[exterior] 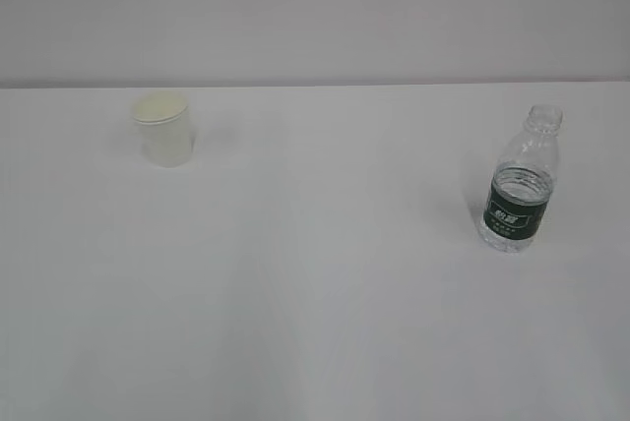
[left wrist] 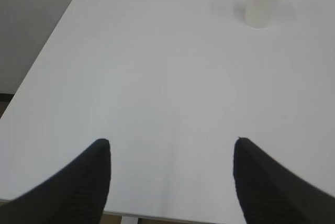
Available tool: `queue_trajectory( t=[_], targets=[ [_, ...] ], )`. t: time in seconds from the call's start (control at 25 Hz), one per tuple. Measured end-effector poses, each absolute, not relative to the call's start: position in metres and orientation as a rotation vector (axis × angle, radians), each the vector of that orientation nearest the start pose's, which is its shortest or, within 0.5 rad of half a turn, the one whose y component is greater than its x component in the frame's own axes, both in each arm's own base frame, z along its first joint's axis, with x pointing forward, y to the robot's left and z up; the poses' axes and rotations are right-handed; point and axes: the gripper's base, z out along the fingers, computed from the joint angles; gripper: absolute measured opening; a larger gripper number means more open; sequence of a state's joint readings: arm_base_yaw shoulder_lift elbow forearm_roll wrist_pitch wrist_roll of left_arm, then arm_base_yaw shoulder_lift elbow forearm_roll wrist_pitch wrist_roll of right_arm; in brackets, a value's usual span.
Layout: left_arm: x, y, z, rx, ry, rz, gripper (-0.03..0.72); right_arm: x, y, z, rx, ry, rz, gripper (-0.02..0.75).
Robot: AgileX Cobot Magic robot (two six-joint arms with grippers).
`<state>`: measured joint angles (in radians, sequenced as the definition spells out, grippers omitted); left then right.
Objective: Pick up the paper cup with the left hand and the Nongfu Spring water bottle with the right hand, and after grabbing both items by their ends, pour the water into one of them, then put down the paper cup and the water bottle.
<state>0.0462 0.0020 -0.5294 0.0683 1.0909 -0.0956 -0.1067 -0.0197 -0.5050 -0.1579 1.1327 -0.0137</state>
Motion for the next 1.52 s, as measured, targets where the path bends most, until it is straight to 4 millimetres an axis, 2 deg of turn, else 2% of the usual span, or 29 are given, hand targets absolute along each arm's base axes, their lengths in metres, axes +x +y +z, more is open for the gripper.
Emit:
queue_trajectory(
  t=[0.56,0.88,0.96,1.08,1.2,1.52],
  targets=[
    [-0.009,0.005,0.283,-0.150,2.046,0.047,0.523,-0.014,-0.013,0.274,0.116,2.088,-0.283,0.488],
    [0.009,0.005,0.283,-0.116,2.151,0.031,0.523,-0.013,-0.011,0.274,0.112,2.085,-0.249,0.489],
    [0.010,0.005,0.288,-0.105,2.115,0.024,0.518,-0.013,-0.009,0.275,0.111,2.072,-0.225,0.489],
    [0.016,0.004,0.307,-0.090,1.939,-0.004,0.502,-0.009,-0.005,0.283,0.099,1.988,-0.171,0.489],
    [0.027,0.000,0.318,-0.088,1.842,-0.059,0.482,0.001,-0.001,0.294,0.089,1.892,-0.098,0.488],
    [0.074,-0.003,0.327,-0.116,1.826,-0.133,0.470,0.046,0.000,0.315,0.096,1.793,-0.001,0.489]
  ],
)
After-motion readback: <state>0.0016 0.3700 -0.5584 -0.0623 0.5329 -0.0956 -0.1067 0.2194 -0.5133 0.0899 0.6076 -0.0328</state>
